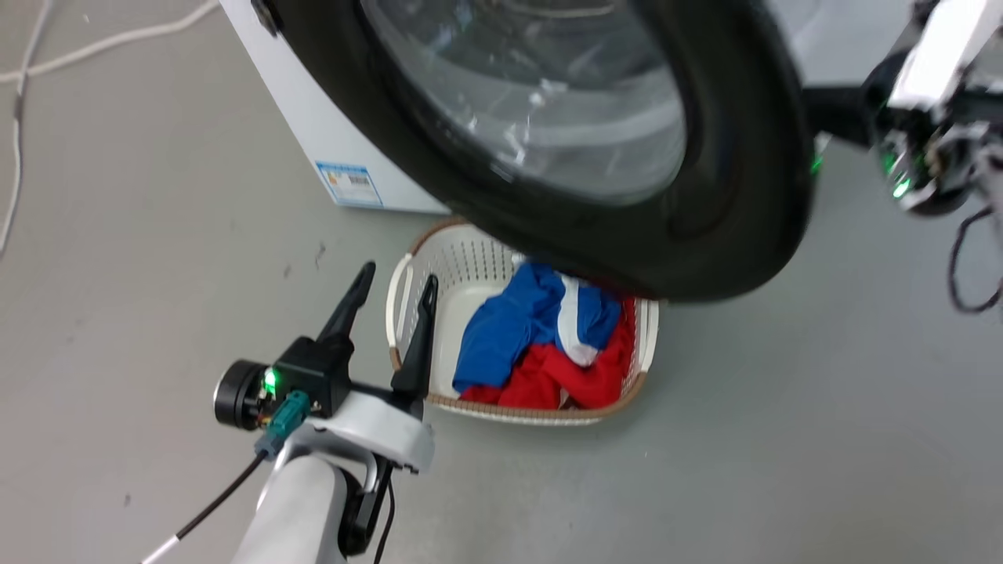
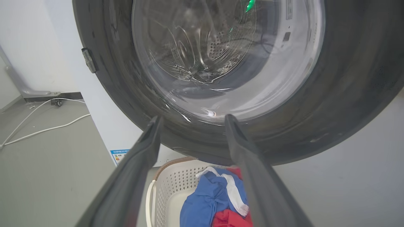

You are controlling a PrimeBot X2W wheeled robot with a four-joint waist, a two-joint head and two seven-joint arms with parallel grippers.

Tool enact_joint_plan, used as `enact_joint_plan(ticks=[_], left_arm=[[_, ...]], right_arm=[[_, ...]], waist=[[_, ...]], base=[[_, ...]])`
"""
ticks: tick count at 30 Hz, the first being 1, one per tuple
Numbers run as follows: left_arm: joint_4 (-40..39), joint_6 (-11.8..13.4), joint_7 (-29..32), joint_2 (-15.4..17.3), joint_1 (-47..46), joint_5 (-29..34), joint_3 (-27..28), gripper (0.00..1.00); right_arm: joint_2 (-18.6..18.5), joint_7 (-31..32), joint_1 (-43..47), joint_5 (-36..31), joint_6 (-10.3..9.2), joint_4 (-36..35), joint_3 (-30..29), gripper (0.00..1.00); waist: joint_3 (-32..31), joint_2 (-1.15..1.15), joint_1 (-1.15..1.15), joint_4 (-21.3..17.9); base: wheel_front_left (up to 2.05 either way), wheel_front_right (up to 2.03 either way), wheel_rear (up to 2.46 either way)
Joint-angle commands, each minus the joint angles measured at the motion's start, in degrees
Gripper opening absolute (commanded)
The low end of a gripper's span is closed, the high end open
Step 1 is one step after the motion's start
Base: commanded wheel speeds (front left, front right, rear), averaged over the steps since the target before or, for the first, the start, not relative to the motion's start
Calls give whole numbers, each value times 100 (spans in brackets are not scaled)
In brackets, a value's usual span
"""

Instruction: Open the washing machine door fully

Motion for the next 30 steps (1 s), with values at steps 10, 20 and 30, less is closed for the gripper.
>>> enact_joint_plan(ticks=[10, 20, 30], left_arm=[[202, -78, -14, 2, 551, -58, -53, 100], [278, -107, -14, -22, 705, -101, -150, 100], [276, -94, -14, -5, 790, -125, -144, 100]], right_arm=[[415, 319, 1279, 138, 1, -690, 91, 0], [919, 403, 1978, 93, 1, -1251, 166, 0], [1088, 468, 2473, 35, 1, -1573, 90, 0]], waist=[[-1058, 0, 0, 41], [-1341, 0, 0, 66], [-1438, 0, 0, 30]], base=[[0, 0, 0], [0, 0, 0], [0, 0, 0]])
